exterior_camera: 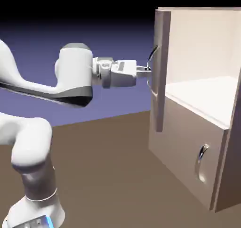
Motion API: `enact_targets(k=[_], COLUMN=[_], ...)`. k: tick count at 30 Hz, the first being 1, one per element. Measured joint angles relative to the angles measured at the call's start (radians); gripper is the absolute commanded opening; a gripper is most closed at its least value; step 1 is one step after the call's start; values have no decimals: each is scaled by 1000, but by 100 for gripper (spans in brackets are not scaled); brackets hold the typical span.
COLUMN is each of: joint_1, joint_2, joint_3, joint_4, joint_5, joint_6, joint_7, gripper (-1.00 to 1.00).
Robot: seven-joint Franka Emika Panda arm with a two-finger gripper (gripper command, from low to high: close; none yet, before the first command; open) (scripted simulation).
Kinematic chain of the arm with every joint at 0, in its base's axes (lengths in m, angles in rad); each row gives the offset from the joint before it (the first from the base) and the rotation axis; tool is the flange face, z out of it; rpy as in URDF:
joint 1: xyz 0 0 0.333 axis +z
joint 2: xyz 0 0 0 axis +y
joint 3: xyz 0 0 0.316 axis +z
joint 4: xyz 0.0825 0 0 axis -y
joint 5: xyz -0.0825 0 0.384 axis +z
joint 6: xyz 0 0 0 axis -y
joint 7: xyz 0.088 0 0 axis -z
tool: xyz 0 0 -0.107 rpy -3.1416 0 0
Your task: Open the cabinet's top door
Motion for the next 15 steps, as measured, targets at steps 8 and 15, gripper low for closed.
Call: enact_targets(k=[8,15], joint_1=[-99,9], joint_2=[-153,-298], joint_3=[102,166], joint_4=[-104,-193], joint_5=[348,651], joint_6=[16,-162], joint_7=[-256,-503], gripper=[-100,-100])
